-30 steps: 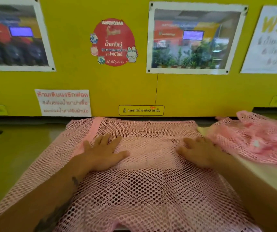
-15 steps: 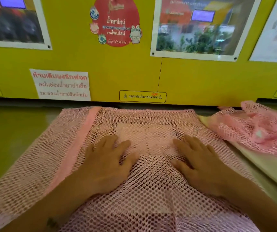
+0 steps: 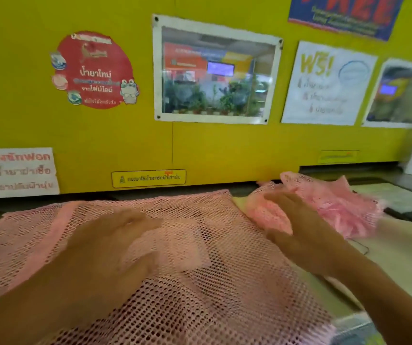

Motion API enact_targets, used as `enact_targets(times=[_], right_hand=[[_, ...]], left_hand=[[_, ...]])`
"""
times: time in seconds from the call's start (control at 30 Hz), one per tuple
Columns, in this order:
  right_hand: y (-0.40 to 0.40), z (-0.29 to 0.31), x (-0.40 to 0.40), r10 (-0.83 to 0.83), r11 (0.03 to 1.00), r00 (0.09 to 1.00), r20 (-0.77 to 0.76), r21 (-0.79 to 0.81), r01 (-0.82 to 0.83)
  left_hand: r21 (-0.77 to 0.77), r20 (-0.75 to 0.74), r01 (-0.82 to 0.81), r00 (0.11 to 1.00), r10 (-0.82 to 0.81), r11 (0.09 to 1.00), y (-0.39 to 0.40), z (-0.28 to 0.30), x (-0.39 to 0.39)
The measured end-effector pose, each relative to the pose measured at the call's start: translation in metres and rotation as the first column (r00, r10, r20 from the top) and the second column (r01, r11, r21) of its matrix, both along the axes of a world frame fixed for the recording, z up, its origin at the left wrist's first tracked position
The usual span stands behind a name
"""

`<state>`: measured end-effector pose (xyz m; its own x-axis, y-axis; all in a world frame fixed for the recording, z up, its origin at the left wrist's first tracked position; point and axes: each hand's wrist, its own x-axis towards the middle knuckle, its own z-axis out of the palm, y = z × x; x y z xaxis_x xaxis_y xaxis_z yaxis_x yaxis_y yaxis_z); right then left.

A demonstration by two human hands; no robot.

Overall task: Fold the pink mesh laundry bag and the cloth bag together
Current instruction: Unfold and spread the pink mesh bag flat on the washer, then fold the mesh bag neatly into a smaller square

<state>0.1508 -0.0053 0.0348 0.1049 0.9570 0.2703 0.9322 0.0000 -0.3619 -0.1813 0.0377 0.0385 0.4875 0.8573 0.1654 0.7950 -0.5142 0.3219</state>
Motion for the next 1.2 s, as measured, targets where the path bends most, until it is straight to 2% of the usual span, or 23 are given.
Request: enact_targets(times=[0.1, 0.17, 0.27, 0.33, 0.5, 0.63, 0.77, 0.8, 0.87, 0.93, 1.0, 1.1, 1.13, 1.2], right_hand=[[0.009, 0.021, 0.052, -0.132, 0.991, 0.99, 0.057, 0.04, 0.13], [0.015, 0.027, 0.084, -0.231, 0.972, 0.966, 0.115, -0.02, 0.234], [0.021, 0.021, 0.126, -0.335, 0.915, 0.927, 0.167, -0.178, 0.363], [0.024, 0.013, 0.144, -0.339, 0.888, 0.917, 0.21, -0.251, 0.386], [0.021, 0.001, 0.167, -0.07, 0.911, 0.983, 0.17, -0.391, 0.132], [0.018, 0.0, 0.198, -0.034, 0.952, 0.999, 0.031, -0.302, 0.042], [0.018, 0.008, 0.229, 0.062, 0.969, 0.997, -0.053, -0.237, -0.073], [0.019, 0.01, 0.234, 0.09, 0.973, 0.994, -0.062, -0.21, -0.101], [0.023, 0.014, 0.238, 0.116, 0.98, 0.991, -0.062, -0.154, -0.125], [0.029, 0.018, 0.236, 0.127, 0.988, 0.991, -0.038, -0.084, -0.13], [0.038, 0.021, 0.23, 0.156, 0.988, 0.988, -0.003, -0.003, -0.156], [0.046, 0.032, 0.215, 0.221, 0.974, 0.975, 0.002, 0.061, -0.22], [0.048, 0.038, 0.21, 0.252, 0.966, 0.967, 0.037, 0.042, -0.253], [0.049, 0.05, 0.198, 0.346, 0.936, 0.935, 0.075, -0.098, -0.339]], left_hand=[[0.111, 0.107, 0.105, 0.987, -0.116, 0.988, 0.01, 0.025, 0.037], [0.143, 0.172, 0.163, 0.967, -0.187, 0.976, 0.016, 0.037, 0.069], [0.075, 0.258, 0.259, 0.928, -0.269, 0.963, 0.024, 0.047, 0.122], [0.032, 0.277, 0.302, 0.913, -0.298, 0.953, 0.029, 0.044, 0.158], [0.014, 0.229, 0.327, 0.919, -0.321, 0.945, 0.05, 0.023, 0.262], [0.02, 0.182, 0.286, 0.941, -0.285, 0.958, 0.066, -0.004, 0.32], [-0.126, 0.091, 0.228, 0.972, -0.217, 0.966, 0.07, -0.025, 0.336], [-0.075, 0.098, 0.191, 0.978, -0.184, 0.979, 0.07, -0.027, 0.336], [0.165, 0.185, 0.089, 0.975, -0.12, 0.982, 0.075, -0.021, 0.332], [0.358, 0.332, -0.013, 0.936, -0.115, 0.934, 0.083, -0.007, 0.322], [0.493, 0.385, -0.102, 0.916, -0.112, 0.864, 0.093, 0.015, 0.306], [0.589, 0.464, -0.214, 0.879, -0.109, 0.78, 0.096, 0.047, 0.273], [0.593, 0.492, -0.236, 0.863, -0.115, 0.77, 0.093, 0.055, 0.261], [0.57, 0.543, -0.246, 0.829, -0.134, 0.784, 0.082, 0.065, 0.236]])
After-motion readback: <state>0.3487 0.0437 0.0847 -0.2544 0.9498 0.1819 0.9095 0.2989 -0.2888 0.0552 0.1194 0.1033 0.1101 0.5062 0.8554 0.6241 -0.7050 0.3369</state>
